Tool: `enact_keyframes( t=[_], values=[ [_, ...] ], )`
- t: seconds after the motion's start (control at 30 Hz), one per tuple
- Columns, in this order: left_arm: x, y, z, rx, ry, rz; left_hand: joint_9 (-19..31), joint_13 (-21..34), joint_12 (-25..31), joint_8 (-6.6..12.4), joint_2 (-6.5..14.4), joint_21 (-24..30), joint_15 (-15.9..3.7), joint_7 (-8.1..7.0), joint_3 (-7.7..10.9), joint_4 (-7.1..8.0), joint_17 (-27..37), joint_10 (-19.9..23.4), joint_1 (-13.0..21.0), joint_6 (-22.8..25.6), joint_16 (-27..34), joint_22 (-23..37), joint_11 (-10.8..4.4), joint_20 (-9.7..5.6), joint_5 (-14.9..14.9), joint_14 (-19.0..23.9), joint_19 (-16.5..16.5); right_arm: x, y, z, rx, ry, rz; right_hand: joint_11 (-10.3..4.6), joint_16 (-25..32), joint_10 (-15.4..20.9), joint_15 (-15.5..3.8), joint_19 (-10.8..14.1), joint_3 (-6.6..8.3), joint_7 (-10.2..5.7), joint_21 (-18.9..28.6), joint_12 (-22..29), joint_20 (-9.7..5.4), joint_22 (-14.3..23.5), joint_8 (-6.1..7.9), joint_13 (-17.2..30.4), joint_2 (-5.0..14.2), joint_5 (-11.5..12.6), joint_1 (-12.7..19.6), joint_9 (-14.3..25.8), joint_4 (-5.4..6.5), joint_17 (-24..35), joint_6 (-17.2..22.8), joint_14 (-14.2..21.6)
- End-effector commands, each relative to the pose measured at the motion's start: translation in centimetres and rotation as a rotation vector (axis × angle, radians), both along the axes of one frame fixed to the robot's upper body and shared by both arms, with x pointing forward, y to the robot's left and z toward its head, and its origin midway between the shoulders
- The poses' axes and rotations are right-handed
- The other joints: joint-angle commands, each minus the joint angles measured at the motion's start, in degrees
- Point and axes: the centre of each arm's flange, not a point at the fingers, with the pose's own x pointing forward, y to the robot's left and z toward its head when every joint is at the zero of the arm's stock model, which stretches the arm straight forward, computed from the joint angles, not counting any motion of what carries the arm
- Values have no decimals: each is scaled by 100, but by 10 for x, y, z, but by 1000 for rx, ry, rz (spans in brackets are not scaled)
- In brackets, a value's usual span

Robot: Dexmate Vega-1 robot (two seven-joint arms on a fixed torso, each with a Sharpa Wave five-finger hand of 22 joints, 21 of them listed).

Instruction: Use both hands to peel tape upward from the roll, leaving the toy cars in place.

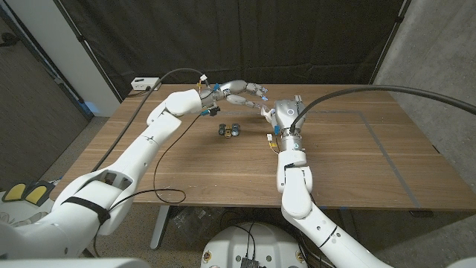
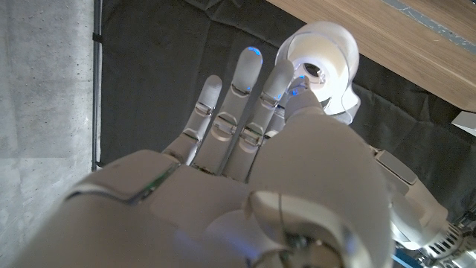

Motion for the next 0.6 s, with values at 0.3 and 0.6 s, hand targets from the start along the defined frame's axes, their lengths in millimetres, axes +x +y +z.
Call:
enact_keyframes(
  t=[0.3,0.6],
  values=[
    [5,-7,-3,-99,-56,12,0,146,201,314,354,242,-918,438,12,24,29,717,199,1617,148,75,-116,-126,-156,510,227,2,0,3,-33,-13,39,-6,-36,55,-386,-54,-29,-335,97,-46,-785,-39,-21,35,6,15,44,235,19,43,378,67],
    [8,-8,0,-57,-50,15,143,231,81,302,538,251,-692,678,27,56,90,305,239,1570,-35,102,-37,-137,-217,155,26,9,-4,2,-26,-20,35,-5,-59,58,-386,-74,-37,-339,135,-68,-789,-75,-35,65,4,13,40,236,21,44,379,65]
  ],
)
